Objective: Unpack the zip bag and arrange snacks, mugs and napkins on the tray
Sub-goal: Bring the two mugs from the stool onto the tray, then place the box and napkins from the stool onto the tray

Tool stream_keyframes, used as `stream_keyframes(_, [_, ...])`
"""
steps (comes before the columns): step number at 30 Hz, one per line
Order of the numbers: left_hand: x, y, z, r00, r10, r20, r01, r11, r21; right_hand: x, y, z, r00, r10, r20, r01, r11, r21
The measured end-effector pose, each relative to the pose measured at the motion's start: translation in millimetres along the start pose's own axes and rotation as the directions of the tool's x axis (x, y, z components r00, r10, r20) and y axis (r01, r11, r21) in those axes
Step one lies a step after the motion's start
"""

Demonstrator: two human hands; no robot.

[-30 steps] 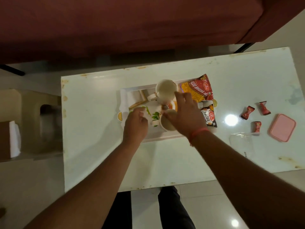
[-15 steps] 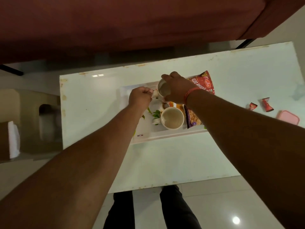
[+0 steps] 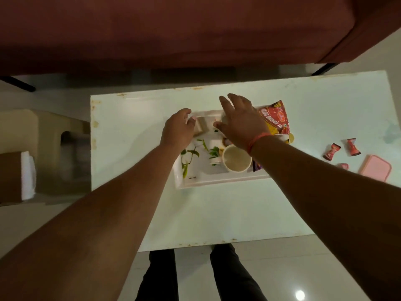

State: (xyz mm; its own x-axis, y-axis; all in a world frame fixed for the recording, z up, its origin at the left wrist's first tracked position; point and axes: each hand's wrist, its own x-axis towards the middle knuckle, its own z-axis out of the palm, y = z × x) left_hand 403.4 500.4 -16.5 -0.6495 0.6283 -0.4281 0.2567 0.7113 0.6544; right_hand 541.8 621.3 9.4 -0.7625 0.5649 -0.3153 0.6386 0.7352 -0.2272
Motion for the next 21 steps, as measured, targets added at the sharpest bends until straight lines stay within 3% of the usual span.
stream_keyframes(3, [-4, -31, -43, 0.997, 0.08, -0.014, -0.077, 0.982, 0.171, 3, -45, 7, 0.996, -0.085, 0.032, 0.086, 0.996, -0.033])
stream_keyframes(6, [-7, -71, -97, 0.987, 0.163, -0.003, -0.143, 0.874, 0.465, 13, -106, 18, 0.988, -0.125, 0.092, 0.123, 0.992, 0.019])
stream_keyframes(9, [-9, -121, -159, 0.992, 0.124, -0.014, -0.081, 0.725, 0.684, 24, -183, 28, 0.98, -0.153, 0.131, 0.142, 0.986, 0.087])
stream_keyframes(12, [-18, -179, -229, 0.99, 0.078, -0.119, 0.038, 0.662, 0.748, 36, -272, 45, 0.965, -0.214, 0.155, 0.186, 0.967, 0.177])
stream_keyframes(17, [-47, -270, -326, 0.96, -0.035, -0.277, 0.211, 0.741, 0.638, 46, -403, 70, 0.934, -0.302, 0.19, 0.222, 0.909, 0.354])
stream_keyframes(19, [-60, -299, -349, 0.91, -0.106, -0.4, 0.3, 0.834, 0.462, 49, -444, 83, 0.915, -0.336, 0.225, 0.225, 0.885, 0.407])
stream_keyframes(21, [-70, -324, -366, 0.847, -0.281, -0.451, 0.377, 0.915, 0.14, 50, -482, 97, 0.903, -0.333, 0.273, 0.19, 0.877, 0.442])
